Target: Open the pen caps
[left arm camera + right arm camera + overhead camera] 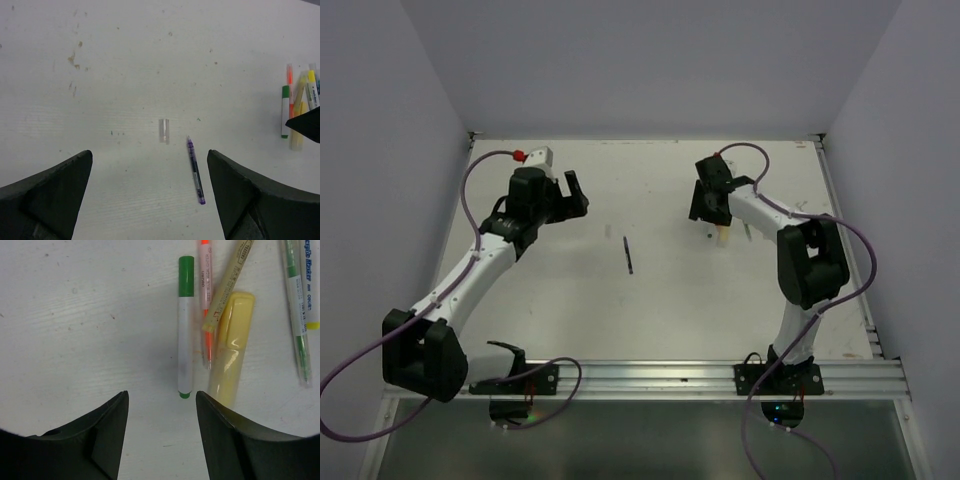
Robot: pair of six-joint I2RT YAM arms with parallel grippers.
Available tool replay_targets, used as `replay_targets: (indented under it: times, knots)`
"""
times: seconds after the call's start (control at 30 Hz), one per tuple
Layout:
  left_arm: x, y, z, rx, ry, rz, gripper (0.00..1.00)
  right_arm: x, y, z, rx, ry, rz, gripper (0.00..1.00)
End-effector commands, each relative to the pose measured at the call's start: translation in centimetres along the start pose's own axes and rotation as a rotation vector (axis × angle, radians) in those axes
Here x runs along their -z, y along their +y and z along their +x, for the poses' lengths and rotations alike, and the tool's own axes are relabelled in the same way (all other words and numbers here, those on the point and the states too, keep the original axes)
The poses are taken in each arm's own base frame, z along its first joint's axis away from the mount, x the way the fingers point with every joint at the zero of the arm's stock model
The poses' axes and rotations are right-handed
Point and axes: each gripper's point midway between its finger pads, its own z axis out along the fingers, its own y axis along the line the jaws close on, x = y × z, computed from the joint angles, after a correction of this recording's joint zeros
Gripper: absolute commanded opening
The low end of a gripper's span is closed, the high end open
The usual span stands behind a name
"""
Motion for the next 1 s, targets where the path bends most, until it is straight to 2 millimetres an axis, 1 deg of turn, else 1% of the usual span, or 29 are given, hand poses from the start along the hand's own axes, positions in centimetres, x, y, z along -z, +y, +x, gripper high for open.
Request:
replay_targets:
  times: [0.0, 0.03, 0.07, 0.13, 0.17, 0.27, 0.33, 0.57, 0.8, 0.83, 0.9, 0.97]
  knots:
    - [1.8, 1.2, -1.0, -0.039, -0.065, -0.047, 1.0, -1.0, -0.4, 0.0, -0.035, 0.027, 0.025, 0.59]
    - [2.0, 1.7, -0.5, -0.039, -0.068, -0.065, 1.0, -1.3, -0.7, -0.1, -0.043, 0.026, 0.035, 0.59]
    - [2.8, 1.6, -1.0, -0.035, -0.099, -0.06, 1.0, -1.5, -0.8, 0.0, -0.046, 0.03, 0.043, 0.59]
    - [3.2, 2.0, -0.6, -0.033, -0.113, -0.064, 1.0, -2.0, -1.0, 0.2, -0.047, 0.037, 0.052, 0.59]
    - [3.7, 2.0, -0.8, -0.03, -0.131, -0.061, 1.0, -2.1, -1.1, 0.2, -0.047, 0.038, 0.058, 0.59]
    - [4.2, 2.6, -0.6, -0.028, -0.15, -0.074, 1.0, -2.6, -1.3, 0.3, -0.046, 0.043, 0.07, 0.59]
    - [4.2, 2.7, -0.4, -0.028, -0.148, -0.08, 1.0, -3.0, -1.4, 0.6, -0.051, 0.054, 0.076, 0.59]
    - [4.2, 2.4, -0.2, -0.03, -0.141, -0.063, 1.0, -4.4, -1.6, 1.1, -0.05, 0.077, 0.099, 0.58]
    - [4.1, 1.9, -0.3, -0.031, -0.144, -0.036, 1.0, -5.8, -1.9, 1.5, -0.037, 0.086, 0.13, 0.54]
    - [4.1, 1.7, -0.3, -0.031, -0.143, -0.026, 1.0, -5.9, -2.0, 1.3, -0.032, 0.084, 0.136, 0.52]
    - [4.0, 1.4, -0.4, -0.034, -0.143, -0.011, 1.0, -6.2, -2.3, 1.9, -0.018, 0.106, 0.152, 0.47]
    - [3.9, 1.0, -0.4, -0.04, -0.139, 0.012, 1.0, -6.3, -2.2, 2.2, -0.006, 0.116, 0.144, 0.38]
